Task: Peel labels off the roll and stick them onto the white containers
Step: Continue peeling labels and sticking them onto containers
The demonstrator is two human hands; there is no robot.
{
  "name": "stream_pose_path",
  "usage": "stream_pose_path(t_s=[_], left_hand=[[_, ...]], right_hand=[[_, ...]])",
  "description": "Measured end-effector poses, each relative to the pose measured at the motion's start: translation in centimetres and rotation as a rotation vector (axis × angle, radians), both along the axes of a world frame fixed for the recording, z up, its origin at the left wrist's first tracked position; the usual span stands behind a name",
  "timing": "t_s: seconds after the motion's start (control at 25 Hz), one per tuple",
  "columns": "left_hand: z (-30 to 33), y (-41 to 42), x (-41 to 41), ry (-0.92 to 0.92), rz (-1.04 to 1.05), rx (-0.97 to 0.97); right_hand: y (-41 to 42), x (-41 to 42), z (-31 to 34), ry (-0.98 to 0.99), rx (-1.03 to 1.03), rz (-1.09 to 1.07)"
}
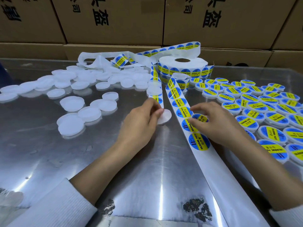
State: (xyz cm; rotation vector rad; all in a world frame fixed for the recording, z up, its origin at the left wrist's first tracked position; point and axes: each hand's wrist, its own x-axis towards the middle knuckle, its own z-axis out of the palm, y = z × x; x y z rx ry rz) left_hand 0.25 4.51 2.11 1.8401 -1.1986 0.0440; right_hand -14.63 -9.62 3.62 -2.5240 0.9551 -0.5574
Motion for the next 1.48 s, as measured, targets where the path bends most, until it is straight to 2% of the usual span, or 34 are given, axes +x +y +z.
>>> stream_pose_path(t_s=[0.08, 0.28, 0.48, 0.6, 0.68, 0.76, 0.92, 1.04, 1.12, 1.2, 1.28, 1.36, 1.44, 1.48], left_hand=[[0.2, -0.1, 0.1, 0.072, 0.03, -0.076], [-0.4, 0.0, 0.0, 0.095, -0.015, 0.198], [-0.4, 0.0, 0.1, 0.04, -0.052, 0.239], [-0.4, 0.0, -0.2, 0.027, -0.059, 0.223], [-0.2, 0.0, -0.4, 0.02, -0.09, 0.184], [0.0, 0.1, -0.7, -0.028, -0.166, 0.14], [-0.1, 0.1, -1.7, -0.192, -0.341, 0.202], [-0.1, 0.3, -1.9, -0.231, -0.381, 0.193], [0.0, 0.3, -1.8, -0.241, -0.387, 0.215], [-0.1, 0.2, -1.8, -0.27, -0.391, 0.273], [-0.2, 0.1, -1.9, -0.294, -0.396, 0.324], [-0.3, 0.0, -1.9, -0.286, -0.398, 0.335], [-0.4, 0.0, -1.8, -0.257, -0.377, 0.319], [-0.4, 0.0, -1.8, -0.243, -0.369, 0.316]], right_hand=[[-0.2, -0.1, -0.2, 0.102, 0.019, -0.02], [-0.7, -0.3, -0.2, 0.094, 0.052, -0.066], [-1.7, -0.5, -0.7, 0.197, -0.019, -0.196], [-1.7, -0.8, -0.4, 0.126, -0.076, -0.178], [-1.5, -0.6, -0.1, 0.073, 0.016, -0.078], [-1.4, -0.4, -0.2, 0.067, 0.042, -0.035], [-2.1, -0.7, -0.6, 0.151, 0.005, -0.144], [-2.7, -0.8, -0.9, 0.222, 0.063, -0.177], [-2.5, -0.6, -0.6, 0.129, 0.053, -0.127], [-2.0, -0.4, 0.1, -0.043, 0.039, -0.019], [-1.5, -0.4, 0.8, -0.152, 0.148, 0.136], [-0.8, -0.7, 1.1, -0.009, 0.252, 0.284], [-0.6, -0.8, 0.6, 0.275, 0.22, 0.373], [-0.7, -0.8, 0.4, 0.351, 0.198, 0.398]])
